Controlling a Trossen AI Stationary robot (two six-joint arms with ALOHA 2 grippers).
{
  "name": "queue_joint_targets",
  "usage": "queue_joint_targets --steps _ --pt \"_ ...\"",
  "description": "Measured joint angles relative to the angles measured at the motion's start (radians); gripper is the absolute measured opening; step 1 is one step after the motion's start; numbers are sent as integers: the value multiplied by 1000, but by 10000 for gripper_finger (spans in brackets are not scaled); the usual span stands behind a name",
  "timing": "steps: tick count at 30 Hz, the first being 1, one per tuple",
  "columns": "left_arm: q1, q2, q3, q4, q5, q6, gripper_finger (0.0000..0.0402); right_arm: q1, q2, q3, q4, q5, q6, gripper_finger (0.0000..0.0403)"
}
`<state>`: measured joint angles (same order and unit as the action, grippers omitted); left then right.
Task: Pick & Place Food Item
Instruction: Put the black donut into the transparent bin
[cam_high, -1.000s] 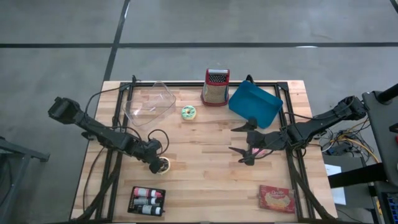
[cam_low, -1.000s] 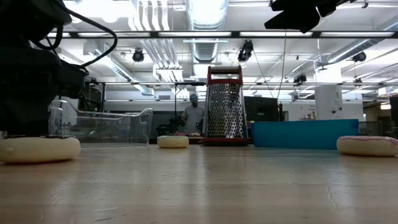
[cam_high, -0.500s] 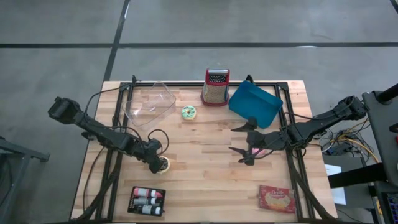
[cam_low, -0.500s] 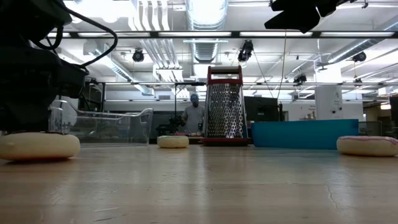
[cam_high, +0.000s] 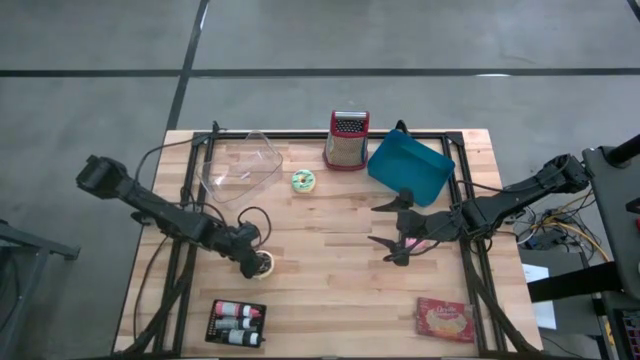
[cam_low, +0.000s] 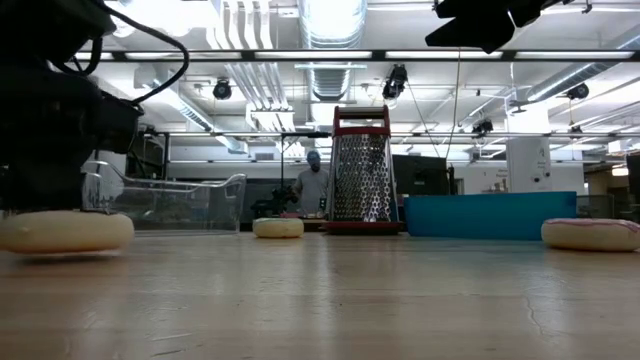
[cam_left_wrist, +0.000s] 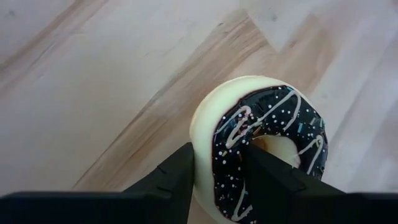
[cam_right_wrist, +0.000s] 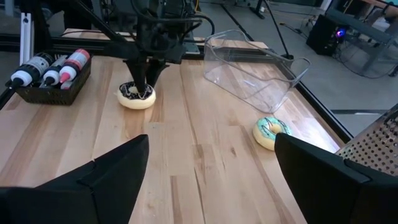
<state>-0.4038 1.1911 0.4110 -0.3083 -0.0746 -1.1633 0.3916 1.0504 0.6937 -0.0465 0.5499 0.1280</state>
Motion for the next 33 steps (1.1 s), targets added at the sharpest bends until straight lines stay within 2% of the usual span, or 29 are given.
queue_joint_targets --steps 6,12,16,21,28,33 --pt "1 -52 0 2 -11 4 132 0 0 0 0 0 0 350" --pt "2 -123 2 -24 -94 4 132 0 0 0 0 0 0 342" --pt "2 -172 23 -50 -195 31 132 0 0 0 0 0 1 341" --pt "2 -234 50 -79 -382 130 132 1 0 0 0 0 1 348" --pt "2 -320 60 -98 -642 125 132 1 0 0 0 0 0 346" --pt "5 -395 66 -172 -729 138 132 1 0 0 0 0 0 340"
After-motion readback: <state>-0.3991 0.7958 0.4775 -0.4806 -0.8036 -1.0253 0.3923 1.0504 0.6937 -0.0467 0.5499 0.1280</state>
